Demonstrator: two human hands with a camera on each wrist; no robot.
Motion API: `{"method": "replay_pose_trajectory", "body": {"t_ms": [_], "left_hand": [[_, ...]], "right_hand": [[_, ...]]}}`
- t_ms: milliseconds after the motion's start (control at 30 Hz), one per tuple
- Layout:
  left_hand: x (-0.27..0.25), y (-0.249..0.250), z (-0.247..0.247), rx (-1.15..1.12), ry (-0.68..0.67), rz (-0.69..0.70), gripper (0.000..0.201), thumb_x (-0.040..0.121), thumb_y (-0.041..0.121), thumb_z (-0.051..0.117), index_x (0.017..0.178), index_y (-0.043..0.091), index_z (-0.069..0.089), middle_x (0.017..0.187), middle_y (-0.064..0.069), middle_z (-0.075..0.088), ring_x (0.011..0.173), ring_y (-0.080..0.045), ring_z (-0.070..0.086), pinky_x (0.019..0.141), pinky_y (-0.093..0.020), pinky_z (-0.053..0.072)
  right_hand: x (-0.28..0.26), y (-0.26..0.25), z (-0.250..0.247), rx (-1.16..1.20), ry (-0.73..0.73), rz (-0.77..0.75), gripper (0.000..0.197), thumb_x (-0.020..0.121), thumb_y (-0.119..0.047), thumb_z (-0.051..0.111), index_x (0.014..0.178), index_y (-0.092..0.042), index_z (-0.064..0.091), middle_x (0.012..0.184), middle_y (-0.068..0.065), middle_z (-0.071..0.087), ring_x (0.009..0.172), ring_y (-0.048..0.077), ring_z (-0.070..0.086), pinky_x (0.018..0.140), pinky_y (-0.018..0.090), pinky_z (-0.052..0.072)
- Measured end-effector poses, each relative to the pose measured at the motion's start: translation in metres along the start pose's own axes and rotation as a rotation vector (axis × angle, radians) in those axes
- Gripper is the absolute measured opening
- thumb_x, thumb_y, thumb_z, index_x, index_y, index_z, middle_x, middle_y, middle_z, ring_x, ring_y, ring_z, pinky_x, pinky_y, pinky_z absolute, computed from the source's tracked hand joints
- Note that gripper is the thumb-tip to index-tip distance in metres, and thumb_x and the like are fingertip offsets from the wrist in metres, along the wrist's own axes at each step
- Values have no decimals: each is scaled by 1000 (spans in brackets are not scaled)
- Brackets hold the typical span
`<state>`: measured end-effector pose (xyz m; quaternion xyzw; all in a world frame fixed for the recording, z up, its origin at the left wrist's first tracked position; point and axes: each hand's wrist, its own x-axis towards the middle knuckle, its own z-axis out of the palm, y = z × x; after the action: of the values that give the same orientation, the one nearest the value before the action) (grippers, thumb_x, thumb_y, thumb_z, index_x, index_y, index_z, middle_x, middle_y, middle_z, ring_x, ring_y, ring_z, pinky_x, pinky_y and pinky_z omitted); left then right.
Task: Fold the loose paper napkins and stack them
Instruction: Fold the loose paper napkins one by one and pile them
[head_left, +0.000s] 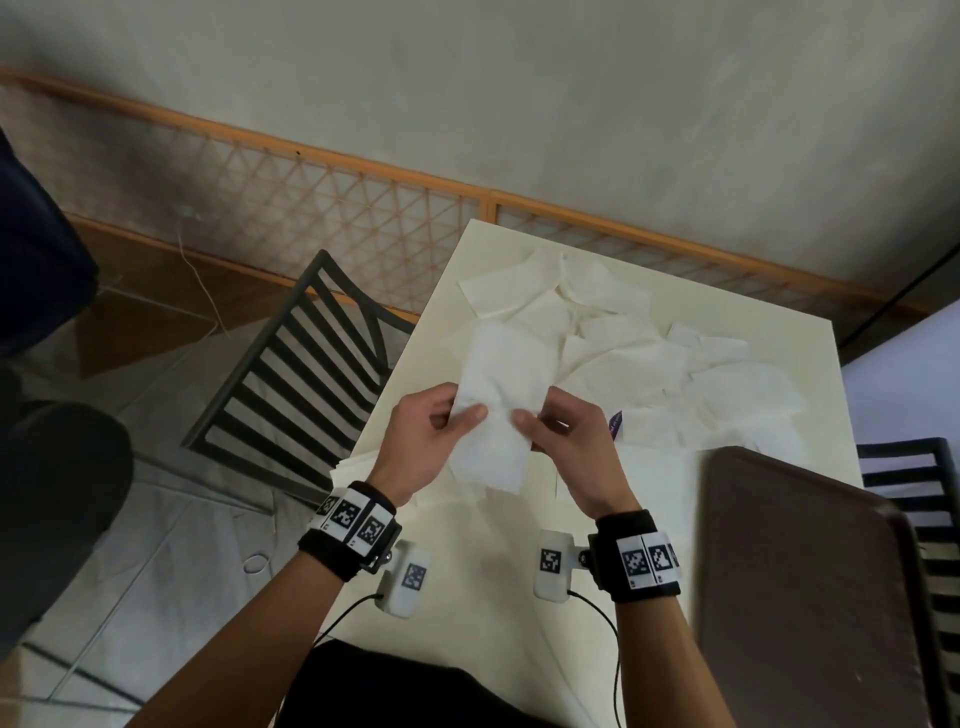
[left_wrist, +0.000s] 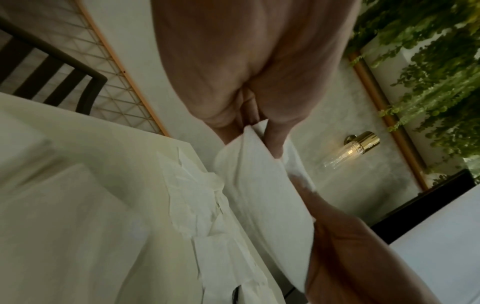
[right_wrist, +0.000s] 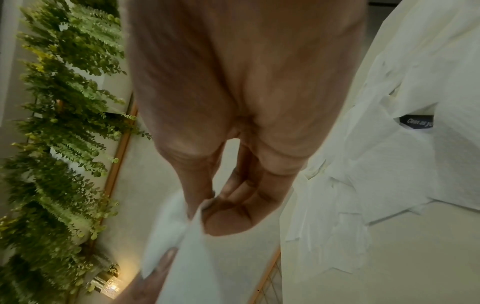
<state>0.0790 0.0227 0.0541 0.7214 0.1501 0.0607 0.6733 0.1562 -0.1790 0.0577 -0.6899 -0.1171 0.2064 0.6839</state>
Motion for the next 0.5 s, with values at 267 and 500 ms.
{"method": "replay_pose_trajectory", "body": {"t_ms": [267, 500], "left_hand": [[-13, 5, -28, -58, -50, 98, 30, 107, -12, 51, 104, 1, 79, 107, -7, 78, 104, -26, 73, 88, -43, 58], [-22, 10, -36, -189, -12, 27, 32, 110, -3, 43, 99, -2, 74, 104, -19, 66, 98, -26, 62, 83, -31, 52]], "right_hand": [[-2, 5, 11, 102, 55, -88, 31, 101, 13, 61, 89, -4, 85, 110, 19, 82, 103, 36, 75, 90, 42, 56], [-4, 6, 26, 173, 22, -114, 35, 102, 11, 61, 87, -9, 85, 112, 23, 81, 104, 37, 75, 87, 40, 55]]}}
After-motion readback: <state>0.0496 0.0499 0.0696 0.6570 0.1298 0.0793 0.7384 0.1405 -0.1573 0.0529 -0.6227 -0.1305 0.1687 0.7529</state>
